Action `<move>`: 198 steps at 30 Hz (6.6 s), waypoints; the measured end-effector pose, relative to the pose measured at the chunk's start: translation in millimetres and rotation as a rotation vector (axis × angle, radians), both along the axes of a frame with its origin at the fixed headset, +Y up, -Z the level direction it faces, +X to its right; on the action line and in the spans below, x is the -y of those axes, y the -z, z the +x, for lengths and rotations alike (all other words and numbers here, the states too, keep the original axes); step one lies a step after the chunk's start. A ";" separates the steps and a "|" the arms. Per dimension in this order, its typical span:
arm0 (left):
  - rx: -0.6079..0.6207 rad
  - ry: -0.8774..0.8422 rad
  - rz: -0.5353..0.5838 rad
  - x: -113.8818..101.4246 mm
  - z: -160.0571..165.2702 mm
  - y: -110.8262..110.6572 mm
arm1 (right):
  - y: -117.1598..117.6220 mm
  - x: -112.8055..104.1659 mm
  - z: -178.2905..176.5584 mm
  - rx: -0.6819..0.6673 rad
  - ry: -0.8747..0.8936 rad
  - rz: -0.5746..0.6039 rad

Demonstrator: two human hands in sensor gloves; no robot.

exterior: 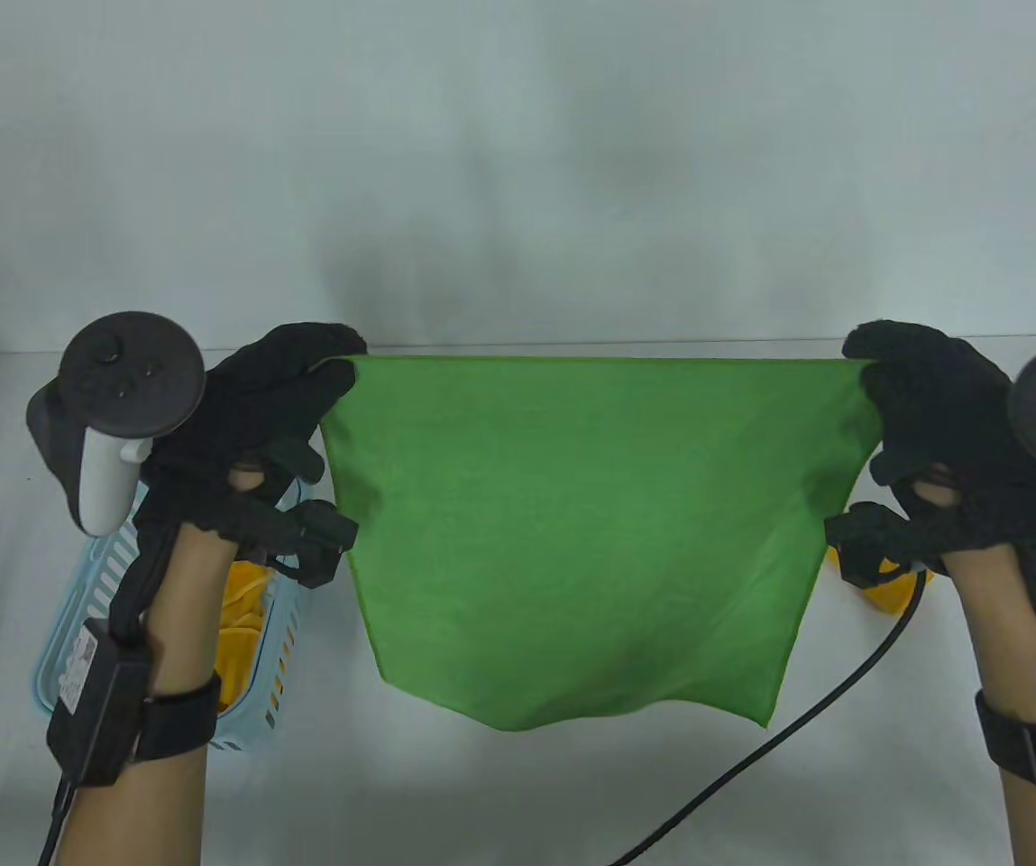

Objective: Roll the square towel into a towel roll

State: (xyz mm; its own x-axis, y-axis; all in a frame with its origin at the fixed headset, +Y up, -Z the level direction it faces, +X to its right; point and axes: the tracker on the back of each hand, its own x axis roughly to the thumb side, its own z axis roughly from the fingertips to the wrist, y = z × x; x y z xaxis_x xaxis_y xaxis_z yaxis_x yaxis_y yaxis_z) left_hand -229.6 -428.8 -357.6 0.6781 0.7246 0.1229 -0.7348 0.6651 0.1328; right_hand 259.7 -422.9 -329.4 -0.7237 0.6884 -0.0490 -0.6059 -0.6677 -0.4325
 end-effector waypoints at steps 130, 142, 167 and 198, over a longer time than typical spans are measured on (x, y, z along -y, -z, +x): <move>-0.284 0.666 -0.464 272.6 85.2 67.4 | 92.7 271.5 -44.1 0.156 -0.537 -0.506; -0.145 0.605 -0.217 216.7 75.8 -2.7 | 35.7 234.6 -83.8 -0.074 -0.428 -0.356; -0.133 0.388 0.040 170.9 34.8 -71.4 | -17.1 303.3 -276.5 -0.661 -0.387 -0.638; -0.157 0.370 0.028 171.2 25.2 -69.5 | 1.2 325.5 -318.9 -0.532 -0.429 -0.564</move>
State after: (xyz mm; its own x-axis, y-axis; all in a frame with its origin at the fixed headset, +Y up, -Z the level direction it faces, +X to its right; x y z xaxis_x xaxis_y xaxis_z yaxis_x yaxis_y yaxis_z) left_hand -204.4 -600.0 -288.1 0.9049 0.4254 0.0128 -0.4152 0.8758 0.2461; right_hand -59.2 -748.4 -330.6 -0.9376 0.3272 0.1178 -0.2809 -0.9123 0.2980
